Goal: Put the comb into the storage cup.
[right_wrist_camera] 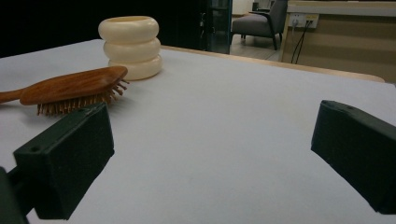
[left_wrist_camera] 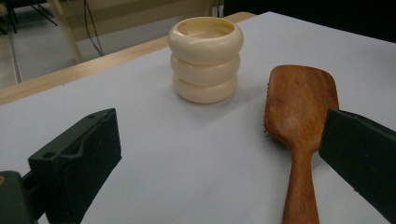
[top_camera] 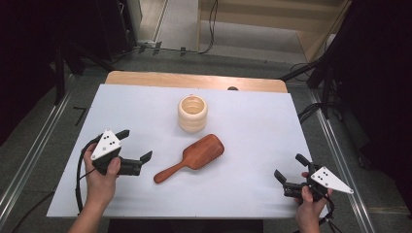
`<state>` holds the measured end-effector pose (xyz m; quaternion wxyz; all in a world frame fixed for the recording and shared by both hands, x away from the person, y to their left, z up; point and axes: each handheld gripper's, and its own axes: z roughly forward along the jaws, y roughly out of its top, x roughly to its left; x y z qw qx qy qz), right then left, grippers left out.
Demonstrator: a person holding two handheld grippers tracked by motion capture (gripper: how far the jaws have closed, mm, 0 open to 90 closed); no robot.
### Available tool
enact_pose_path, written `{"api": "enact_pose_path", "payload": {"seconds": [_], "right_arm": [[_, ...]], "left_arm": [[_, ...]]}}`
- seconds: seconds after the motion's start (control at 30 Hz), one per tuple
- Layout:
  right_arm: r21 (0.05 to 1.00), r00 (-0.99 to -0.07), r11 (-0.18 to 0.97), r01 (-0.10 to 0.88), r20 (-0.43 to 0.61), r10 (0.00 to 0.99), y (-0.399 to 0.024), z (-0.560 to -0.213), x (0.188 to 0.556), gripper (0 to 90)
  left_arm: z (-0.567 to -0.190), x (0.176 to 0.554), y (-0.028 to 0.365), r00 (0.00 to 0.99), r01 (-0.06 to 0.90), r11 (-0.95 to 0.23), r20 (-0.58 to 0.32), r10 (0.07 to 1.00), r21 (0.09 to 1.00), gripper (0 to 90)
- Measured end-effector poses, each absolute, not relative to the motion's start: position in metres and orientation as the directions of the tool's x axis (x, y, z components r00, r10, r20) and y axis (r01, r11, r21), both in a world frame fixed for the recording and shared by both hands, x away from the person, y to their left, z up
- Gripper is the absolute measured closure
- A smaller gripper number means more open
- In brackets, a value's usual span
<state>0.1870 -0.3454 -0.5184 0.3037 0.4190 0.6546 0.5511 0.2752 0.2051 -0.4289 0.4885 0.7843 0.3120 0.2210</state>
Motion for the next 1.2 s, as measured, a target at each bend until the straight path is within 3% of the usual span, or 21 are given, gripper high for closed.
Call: {"api": "enact_pose_path", "payload": {"seconds": [1.2], "right_arm": [[0.975,-0.47,0.04,0.219,0.07,0.88,-0.345,-0.519,0.188,0.0]], "left_arm": [[-0.435,0.299,0.144,0.817,0.323,-0.513,0.039,0.575,0.795,0.0]]}}
